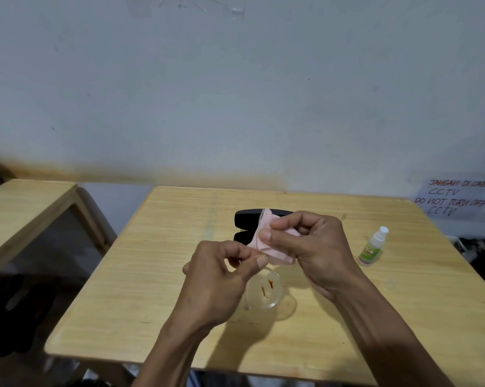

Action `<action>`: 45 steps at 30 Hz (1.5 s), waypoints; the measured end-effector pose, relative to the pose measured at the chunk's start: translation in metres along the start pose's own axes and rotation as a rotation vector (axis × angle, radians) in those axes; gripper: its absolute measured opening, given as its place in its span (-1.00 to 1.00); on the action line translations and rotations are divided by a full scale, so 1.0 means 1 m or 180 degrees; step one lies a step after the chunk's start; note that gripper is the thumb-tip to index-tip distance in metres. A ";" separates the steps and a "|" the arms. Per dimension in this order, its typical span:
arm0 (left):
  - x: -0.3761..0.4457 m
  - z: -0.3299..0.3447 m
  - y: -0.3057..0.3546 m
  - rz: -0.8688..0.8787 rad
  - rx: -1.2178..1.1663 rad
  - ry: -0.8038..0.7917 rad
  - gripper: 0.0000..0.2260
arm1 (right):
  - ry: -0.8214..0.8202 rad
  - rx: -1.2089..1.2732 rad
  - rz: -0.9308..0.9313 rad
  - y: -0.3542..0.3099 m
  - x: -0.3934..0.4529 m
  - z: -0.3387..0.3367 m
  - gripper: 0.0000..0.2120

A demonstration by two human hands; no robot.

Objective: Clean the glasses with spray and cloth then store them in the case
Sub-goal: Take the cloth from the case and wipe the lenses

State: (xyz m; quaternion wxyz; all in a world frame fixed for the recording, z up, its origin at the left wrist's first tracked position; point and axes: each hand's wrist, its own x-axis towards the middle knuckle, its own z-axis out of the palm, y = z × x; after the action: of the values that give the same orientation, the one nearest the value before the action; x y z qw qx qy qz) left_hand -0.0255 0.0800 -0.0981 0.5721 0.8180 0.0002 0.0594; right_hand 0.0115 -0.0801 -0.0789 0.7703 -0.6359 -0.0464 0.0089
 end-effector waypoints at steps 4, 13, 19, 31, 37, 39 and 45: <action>0.001 -0.003 0.001 -0.0076 -0.0012 -0.0141 -0.91 | -0.0041 -0.0009 -0.0017 0.001 0.002 0.001 -0.82; 0.001 -0.001 0.000 0.0029 -0.0181 0.0068 -0.86 | -0.0050 -0.0582 -0.0437 0.004 -0.003 -0.014 -0.85; 0.004 0.003 0.006 0.0149 0.0117 0.0085 -0.89 | -0.0006 -0.0180 -0.0324 0.006 0.003 -0.009 -0.81; 0.005 0.000 0.000 0.0142 0.0102 0.0059 -0.84 | 0.0027 -0.0118 -0.0397 0.008 0.006 -0.014 -0.74; 0.005 0.005 0.001 0.0145 -0.0052 0.0120 -0.86 | 0.0126 0.0111 -0.0302 0.018 0.005 0.000 -0.67; 0.005 0.001 -0.002 0.0147 -0.0059 0.0108 -0.85 | 0.0097 0.0003 -0.0325 0.019 0.004 -0.003 -0.62; 0.005 0.003 0.000 0.0094 0.0048 0.0116 -0.81 | 0.0055 0.0271 -0.0244 0.010 0.006 -0.006 -0.75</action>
State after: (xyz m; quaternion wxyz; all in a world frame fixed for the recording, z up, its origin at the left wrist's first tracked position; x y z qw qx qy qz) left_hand -0.0204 0.0777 -0.0991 0.5649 0.8210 -0.0010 0.0826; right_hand 0.0182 -0.0839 -0.0894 0.7968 -0.6004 -0.0636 -0.0241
